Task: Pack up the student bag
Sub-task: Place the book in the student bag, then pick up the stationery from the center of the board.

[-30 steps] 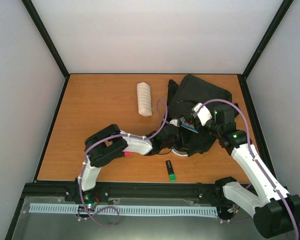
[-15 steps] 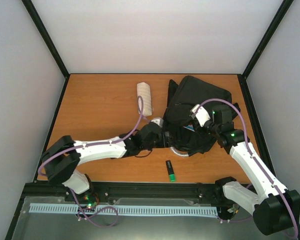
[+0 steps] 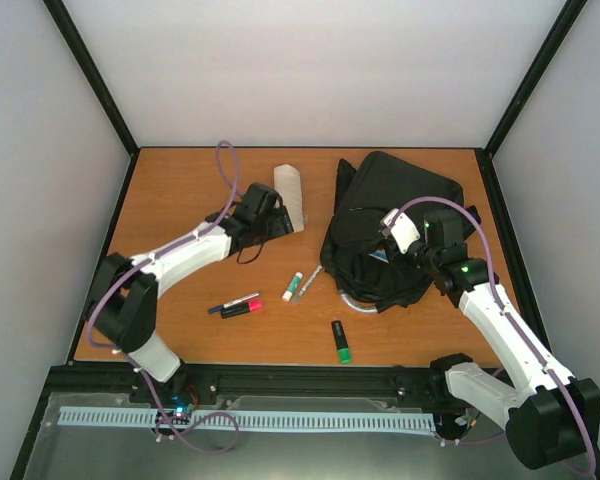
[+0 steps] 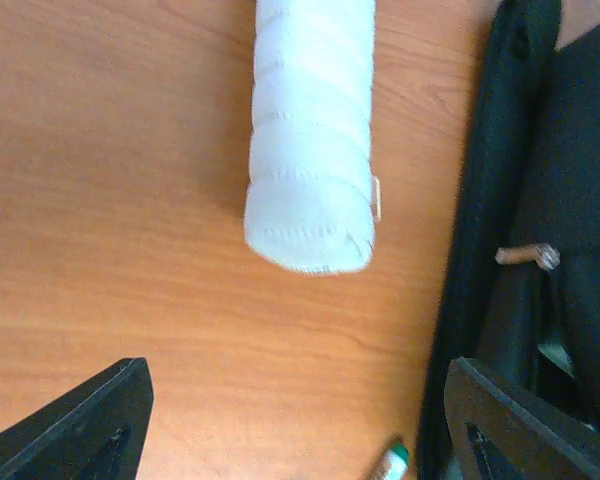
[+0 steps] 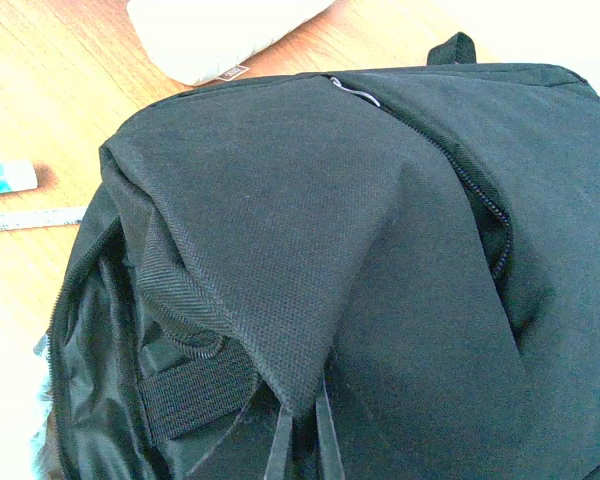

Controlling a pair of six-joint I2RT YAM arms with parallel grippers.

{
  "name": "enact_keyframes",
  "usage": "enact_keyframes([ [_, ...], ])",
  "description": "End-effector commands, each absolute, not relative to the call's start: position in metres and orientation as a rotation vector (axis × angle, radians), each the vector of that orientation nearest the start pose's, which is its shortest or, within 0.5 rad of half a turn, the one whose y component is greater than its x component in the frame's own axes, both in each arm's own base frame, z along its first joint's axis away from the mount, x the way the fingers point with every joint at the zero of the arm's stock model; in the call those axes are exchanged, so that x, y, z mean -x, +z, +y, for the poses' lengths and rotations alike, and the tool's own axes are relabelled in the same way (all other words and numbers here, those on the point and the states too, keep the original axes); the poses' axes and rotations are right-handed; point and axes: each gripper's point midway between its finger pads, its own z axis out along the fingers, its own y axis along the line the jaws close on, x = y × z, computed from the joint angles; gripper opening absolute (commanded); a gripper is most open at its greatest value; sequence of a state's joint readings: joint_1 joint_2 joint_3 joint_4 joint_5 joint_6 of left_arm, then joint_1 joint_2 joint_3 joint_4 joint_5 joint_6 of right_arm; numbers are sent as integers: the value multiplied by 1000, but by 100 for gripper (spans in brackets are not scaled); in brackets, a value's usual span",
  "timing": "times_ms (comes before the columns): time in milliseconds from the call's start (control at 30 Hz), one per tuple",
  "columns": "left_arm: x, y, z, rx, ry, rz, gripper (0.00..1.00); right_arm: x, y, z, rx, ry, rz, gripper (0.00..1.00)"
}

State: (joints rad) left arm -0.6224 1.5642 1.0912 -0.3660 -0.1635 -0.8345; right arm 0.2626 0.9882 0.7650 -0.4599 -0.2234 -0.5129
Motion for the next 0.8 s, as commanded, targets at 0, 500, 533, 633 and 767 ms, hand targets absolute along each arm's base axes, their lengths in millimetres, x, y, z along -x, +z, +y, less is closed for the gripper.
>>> enact_keyframes([
  [0,-394,138,-227,257,-465,2486,83,-299,190,117,941,98,1999,7],
  [500,-461,81,-237,267,-446,2645,95,-298,190,117,941,98,1999,7],
  [533,-462,78,-238,274,-442,2651,94,-298,189,117,941,97,2000,7],
  [633,-466,67,-241,282,-449,2664,91,-298,189,117,944,96,2001,7],
  [767,-468,56,-245,300,-473,2672,84,-298,189,117,943,98,2001,7],
])
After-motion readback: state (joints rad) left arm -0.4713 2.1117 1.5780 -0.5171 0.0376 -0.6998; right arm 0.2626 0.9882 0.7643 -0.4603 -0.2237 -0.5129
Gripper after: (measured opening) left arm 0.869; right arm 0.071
